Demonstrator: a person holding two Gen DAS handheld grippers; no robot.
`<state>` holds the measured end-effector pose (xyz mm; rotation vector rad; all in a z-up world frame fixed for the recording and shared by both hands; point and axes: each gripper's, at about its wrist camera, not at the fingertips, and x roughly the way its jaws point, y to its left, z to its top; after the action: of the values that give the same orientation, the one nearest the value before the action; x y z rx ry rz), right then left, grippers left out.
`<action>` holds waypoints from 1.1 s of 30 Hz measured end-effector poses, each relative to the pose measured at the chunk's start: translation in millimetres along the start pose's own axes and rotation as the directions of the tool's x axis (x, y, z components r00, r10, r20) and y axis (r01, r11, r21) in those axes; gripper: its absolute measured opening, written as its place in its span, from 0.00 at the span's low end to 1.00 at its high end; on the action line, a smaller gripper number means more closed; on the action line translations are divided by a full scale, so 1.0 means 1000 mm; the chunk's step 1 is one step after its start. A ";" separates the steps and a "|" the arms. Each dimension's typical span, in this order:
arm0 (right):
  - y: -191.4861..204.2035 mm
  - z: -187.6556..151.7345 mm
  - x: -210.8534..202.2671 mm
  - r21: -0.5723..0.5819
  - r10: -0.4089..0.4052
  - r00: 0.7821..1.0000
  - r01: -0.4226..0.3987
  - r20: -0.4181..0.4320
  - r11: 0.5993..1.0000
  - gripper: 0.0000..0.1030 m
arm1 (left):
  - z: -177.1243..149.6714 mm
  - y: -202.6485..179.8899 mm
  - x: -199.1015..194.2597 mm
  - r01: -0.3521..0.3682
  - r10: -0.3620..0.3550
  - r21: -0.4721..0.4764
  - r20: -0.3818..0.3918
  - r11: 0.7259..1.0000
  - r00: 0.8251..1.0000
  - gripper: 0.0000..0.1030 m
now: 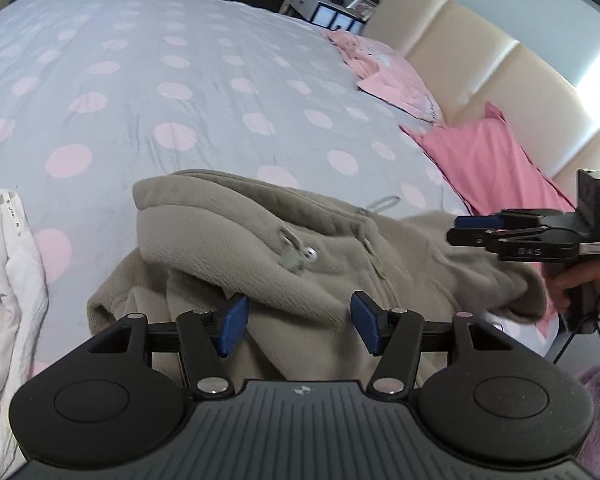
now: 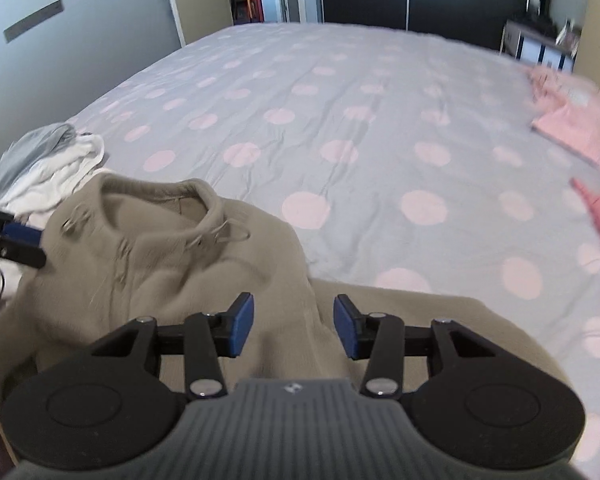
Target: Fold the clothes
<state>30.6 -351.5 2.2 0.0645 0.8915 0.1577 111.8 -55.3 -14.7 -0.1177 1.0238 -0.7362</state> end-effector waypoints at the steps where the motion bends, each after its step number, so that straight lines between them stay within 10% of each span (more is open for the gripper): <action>1: -0.003 0.004 0.011 0.018 0.006 1.000 -0.006 -0.010 1.000 0.46 | 0.002 0.005 0.005 0.003 -0.003 -0.020 -0.003 1.000 1.000 0.54; 9: -0.036 0.027 0.092 0.273 0.172 0.982 -0.146 -0.074 0.951 0.46 | 0.003 0.048 0.036 0.055 -0.052 -0.188 0.022 0.981 0.998 0.54; 14: -0.024 0.033 0.109 0.290 0.238 0.967 -0.203 -0.090 0.935 0.10 | 0.004 0.039 0.040 0.017 -0.014 -0.129 0.025 0.992 1.000 0.43; 22: -0.012 0.040 0.064 0.248 0.183 0.983 -0.183 0.023 0.951 0.07 | 0.001 0.023 0.027 -0.027 0.033 -0.065 0.092 0.998 0.995 0.19; 33: -0.013 0.061 -0.017 0.233 0.085 0.961 -0.149 0.263 0.961 0.06 | 0.059 -0.018 -0.004 -0.085 0.066 0.096 0.179 0.992 0.982 0.16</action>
<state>69.5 -366.8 51.9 0.3675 0.6498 0.1437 149.1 -80.9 26.8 -0.0523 0.8165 -0.6956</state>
